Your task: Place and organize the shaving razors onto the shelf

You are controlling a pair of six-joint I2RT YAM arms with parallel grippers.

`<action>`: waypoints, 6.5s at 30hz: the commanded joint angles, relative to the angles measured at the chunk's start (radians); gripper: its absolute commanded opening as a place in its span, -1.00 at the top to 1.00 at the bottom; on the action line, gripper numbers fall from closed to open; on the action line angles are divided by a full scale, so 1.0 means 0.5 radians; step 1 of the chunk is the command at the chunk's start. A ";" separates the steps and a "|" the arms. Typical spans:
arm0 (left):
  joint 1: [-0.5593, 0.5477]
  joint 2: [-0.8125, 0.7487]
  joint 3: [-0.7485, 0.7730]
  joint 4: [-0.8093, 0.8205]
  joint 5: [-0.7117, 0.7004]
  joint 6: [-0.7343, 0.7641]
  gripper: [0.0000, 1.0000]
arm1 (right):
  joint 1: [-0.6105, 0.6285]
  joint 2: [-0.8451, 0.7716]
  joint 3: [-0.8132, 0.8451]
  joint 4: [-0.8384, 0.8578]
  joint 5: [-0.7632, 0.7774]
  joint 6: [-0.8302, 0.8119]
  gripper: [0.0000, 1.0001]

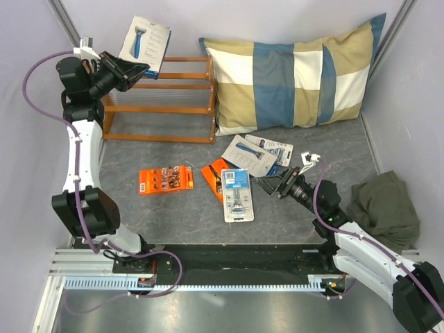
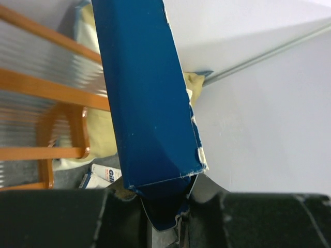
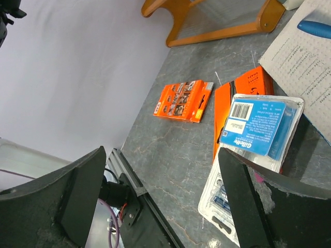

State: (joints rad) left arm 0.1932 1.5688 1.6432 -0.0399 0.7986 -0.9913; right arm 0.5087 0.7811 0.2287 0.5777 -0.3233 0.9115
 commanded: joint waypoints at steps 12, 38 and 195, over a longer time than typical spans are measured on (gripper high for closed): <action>0.224 0.228 0.089 0.036 0.167 -0.177 0.86 | 0.004 0.079 -0.058 0.084 -0.081 -0.059 -0.96; 0.368 0.403 -0.363 0.699 0.069 -0.429 0.71 | 0.004 0.079 -0.132 0.112 -0.081 -0.071 -0.96; -0.604 -1.463 -2.194 -0.012 -0.244 0.703 -1.00 | -0.747 1.768 0.417 1.070 -0.654 0.082 0.67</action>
State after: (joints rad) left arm -0.1047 0.8429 0.5045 -0.0731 0.6388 -0.6949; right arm 0.1333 1.8370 0.4168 1.2160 -0.6270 1.0420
